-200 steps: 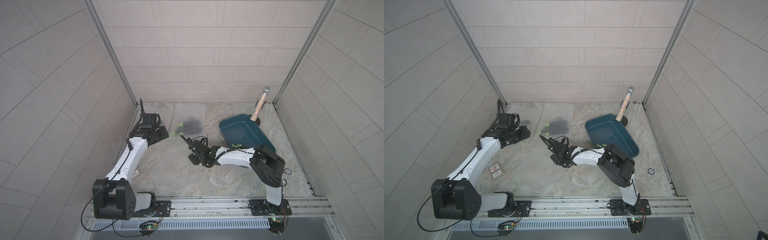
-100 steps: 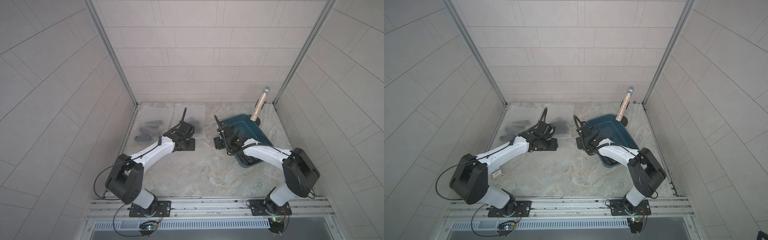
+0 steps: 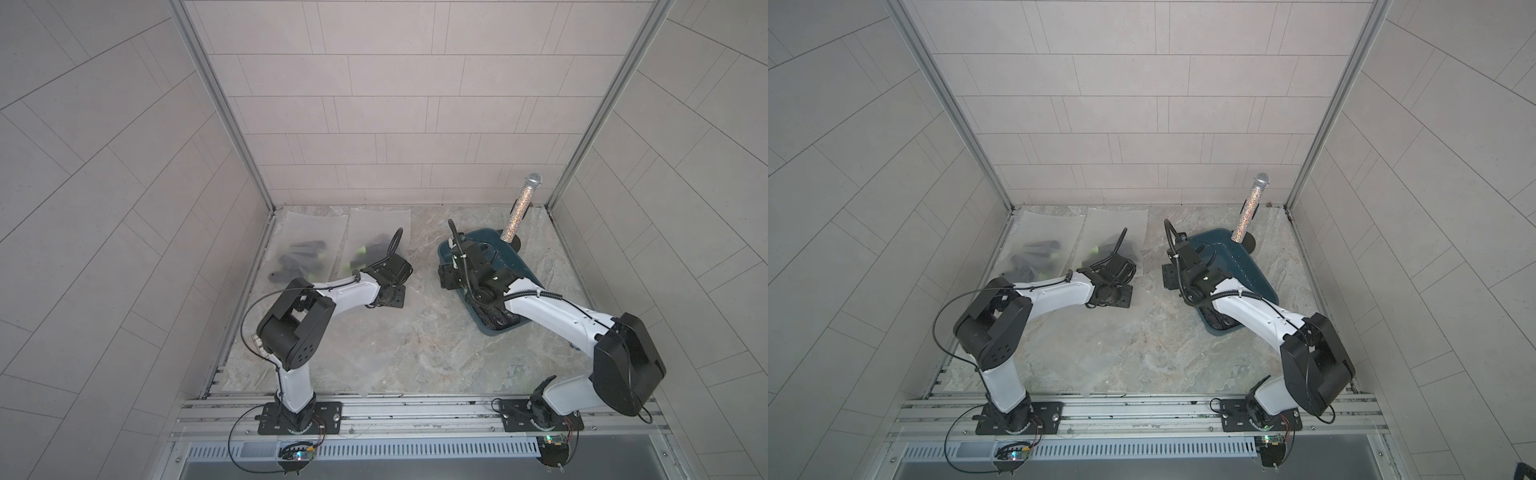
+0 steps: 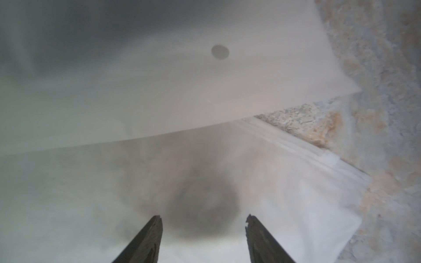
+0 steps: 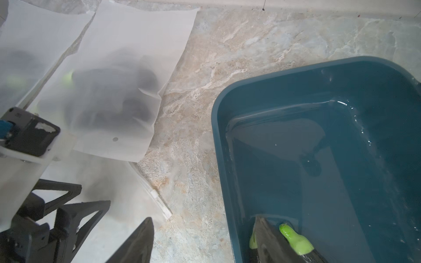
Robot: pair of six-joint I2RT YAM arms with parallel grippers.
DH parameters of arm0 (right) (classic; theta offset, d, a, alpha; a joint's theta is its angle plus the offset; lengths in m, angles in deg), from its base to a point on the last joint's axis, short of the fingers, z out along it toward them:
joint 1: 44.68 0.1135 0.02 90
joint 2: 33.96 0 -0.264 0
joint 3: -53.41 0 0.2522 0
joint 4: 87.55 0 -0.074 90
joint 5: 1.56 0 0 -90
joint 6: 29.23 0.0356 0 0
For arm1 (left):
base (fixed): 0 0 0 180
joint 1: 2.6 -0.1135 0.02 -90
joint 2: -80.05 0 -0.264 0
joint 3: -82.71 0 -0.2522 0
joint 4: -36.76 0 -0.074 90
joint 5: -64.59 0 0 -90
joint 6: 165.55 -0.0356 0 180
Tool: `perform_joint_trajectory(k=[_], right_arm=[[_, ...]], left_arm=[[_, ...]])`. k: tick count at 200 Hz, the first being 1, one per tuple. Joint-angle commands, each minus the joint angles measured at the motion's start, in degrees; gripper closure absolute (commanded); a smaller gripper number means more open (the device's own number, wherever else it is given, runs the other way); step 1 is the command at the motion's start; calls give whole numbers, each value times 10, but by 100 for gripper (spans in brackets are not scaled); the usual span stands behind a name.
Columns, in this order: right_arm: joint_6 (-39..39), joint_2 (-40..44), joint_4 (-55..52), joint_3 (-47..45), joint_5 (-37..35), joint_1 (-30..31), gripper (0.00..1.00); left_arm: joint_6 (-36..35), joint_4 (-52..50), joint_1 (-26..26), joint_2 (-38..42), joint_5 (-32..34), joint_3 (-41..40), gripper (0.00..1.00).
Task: Place the eggplant in a zip-top bag and seal the zipper
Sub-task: Adjust the zipper food storage bag at the center of the board, then pick up the zipper food storage bag at the center of the board.
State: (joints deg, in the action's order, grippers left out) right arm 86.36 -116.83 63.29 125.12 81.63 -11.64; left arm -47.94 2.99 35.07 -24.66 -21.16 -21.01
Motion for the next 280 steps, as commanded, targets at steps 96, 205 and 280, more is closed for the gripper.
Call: perform_joint_trajectory(k=[96, 205, 280], right_arm=[[10, 8, -4, -6, 6, -5, 29], [9, 27, -7, -18, 0, -28, 29], [8, 30, -8, -21, 3, -36, 29]], left_arm=[[53, 47, 64, 38, -94, -90, 42], [60, 22, 59, 27, -29, 14, 35], [23, 1, 50, -40, 26, 55, 28]])
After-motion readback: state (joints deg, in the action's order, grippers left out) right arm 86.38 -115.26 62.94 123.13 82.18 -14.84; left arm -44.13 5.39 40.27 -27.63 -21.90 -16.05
